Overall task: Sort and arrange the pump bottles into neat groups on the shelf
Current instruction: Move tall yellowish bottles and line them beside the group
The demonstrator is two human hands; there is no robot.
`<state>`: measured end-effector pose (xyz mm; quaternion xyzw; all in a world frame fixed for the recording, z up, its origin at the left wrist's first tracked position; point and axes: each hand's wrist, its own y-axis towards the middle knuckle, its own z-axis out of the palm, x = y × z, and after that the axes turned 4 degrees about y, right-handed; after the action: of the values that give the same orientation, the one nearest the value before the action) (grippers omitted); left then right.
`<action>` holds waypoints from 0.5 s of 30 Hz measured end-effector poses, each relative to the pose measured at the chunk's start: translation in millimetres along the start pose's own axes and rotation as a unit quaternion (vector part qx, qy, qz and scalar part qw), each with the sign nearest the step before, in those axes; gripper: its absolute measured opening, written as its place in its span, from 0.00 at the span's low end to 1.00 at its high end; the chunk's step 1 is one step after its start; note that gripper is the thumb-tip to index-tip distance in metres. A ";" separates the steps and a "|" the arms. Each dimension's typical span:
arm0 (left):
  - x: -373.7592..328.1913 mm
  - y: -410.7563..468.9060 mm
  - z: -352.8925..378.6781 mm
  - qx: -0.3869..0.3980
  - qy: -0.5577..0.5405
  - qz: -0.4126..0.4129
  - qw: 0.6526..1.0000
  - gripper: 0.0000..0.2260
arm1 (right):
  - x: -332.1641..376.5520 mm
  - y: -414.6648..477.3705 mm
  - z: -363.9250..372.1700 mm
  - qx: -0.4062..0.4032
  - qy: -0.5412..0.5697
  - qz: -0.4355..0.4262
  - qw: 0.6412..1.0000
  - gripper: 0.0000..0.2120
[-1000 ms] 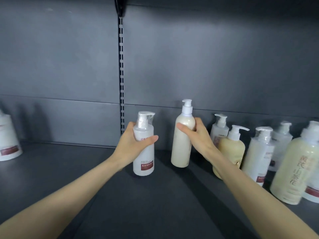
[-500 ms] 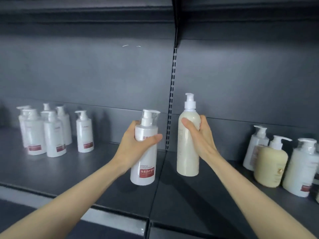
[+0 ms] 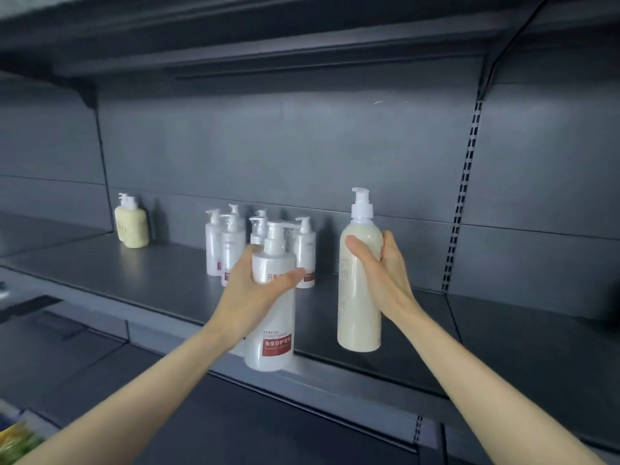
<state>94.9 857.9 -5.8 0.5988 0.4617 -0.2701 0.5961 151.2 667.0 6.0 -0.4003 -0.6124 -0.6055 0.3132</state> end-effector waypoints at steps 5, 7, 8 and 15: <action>15.7 25.8 -45.3 -0.015 0.004 0.015 1.000 0.13 | 3.0 20.4 51.9 0.007 0.002 -0.012 1.000 0.16; 24.3 40.3 -58.7 -0.023 0.010 0.018 1.000 0.13 | -0.3 32.0 70.7 0.007 0.001 -0.012 1.000 0.20; 29.9 48.1 -65.1 -0.024 0.017 0.018 0.999 0.13 | -3.7 38.5 79.9 0.007 0.001 -0.014 1.000 0.20; 76.1 105.5 -103.4 -0.007 0.054 0.003 0.998 0.14 | -24.4 76.3 141.8 -0.001 -0.006 -0.018 1.000 0.19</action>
<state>196.3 989.5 -8.4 0.6100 0.4934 -0.2325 0.5748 243.7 801.0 12.2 -0.3929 -0.6210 -0.6091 0.2983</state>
